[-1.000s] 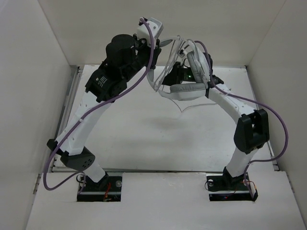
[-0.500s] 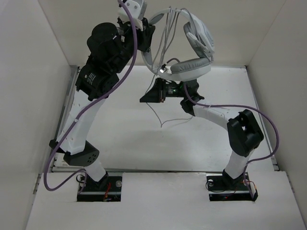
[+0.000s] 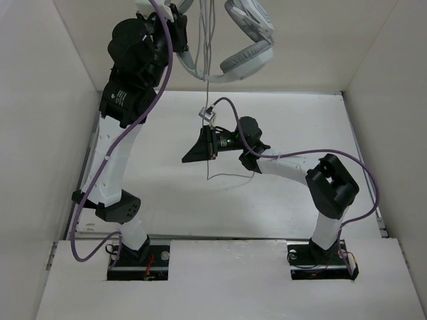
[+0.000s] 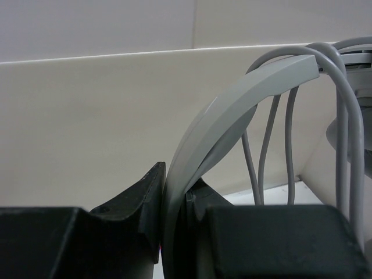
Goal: Wrap the headphones
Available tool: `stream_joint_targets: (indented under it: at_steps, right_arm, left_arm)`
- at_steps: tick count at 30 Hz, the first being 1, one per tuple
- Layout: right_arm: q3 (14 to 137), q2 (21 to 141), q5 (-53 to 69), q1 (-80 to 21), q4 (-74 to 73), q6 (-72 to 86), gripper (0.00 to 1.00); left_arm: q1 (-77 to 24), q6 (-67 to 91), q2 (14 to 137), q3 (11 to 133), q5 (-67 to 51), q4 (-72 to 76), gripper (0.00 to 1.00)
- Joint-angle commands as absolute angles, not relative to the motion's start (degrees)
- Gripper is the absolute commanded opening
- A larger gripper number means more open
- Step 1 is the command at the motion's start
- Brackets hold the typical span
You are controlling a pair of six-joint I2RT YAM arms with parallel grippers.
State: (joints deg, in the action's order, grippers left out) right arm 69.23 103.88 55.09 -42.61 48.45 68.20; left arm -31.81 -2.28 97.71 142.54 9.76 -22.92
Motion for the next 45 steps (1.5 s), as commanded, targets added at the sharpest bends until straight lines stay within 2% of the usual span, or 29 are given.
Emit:
stream_joint_targets:
  at_steps: [1,11,18,20,25,32,39,45]
  right_arm:
    - [69.1,104.1,54.4,-45.2,50.7,67.3,0.38]
    - [69.8,103.4,55.6,-47.2,46.1,63.3,0.29]
    - [71.9,100.8,58.5,-47.4,38.4,55.7,0.03]
    - [73.0,99.9,59.2,-47.5,35.2,53.2,0.00]
    - [77.6,95.3,59.7,-46.7,20.6,42.2,0.00]
    - [94.6,91.2,53.4,-43.5,-13.4,14.2,0.00]
    - [102.8,88.2,48.9,-40.1,-25.0,2.1,0.00]
    - [106.4,86.1,37.7,-35.1,-34.3,-13.2,0.00]
  left_arm:
    - [-29.2,2.2,96.9,145.9,14.9,-13.3,0.00]
    - [-24.3,-1.7,100.0,145.4,22.2,-9.0,0.00]
    - [-22.9,-7.2,99.8,136.2,28.1,-1.2,0.00]
    - [-23.0,-9.6,99.8,134.0,29.2,0.8,0.00]
    - [-21.7,-14.9,97.9,123.6,31.2,8.4,0.00]
    - [-22.2,-18.7,95.6,111.0,33.1,12.5,0.00]
    - [-24.5,-20.7,93.9,101.0,33.2,14.2,0.00]
    - [-28.8,-20.8,90.2,95.5,32.2,11.3,0.00]
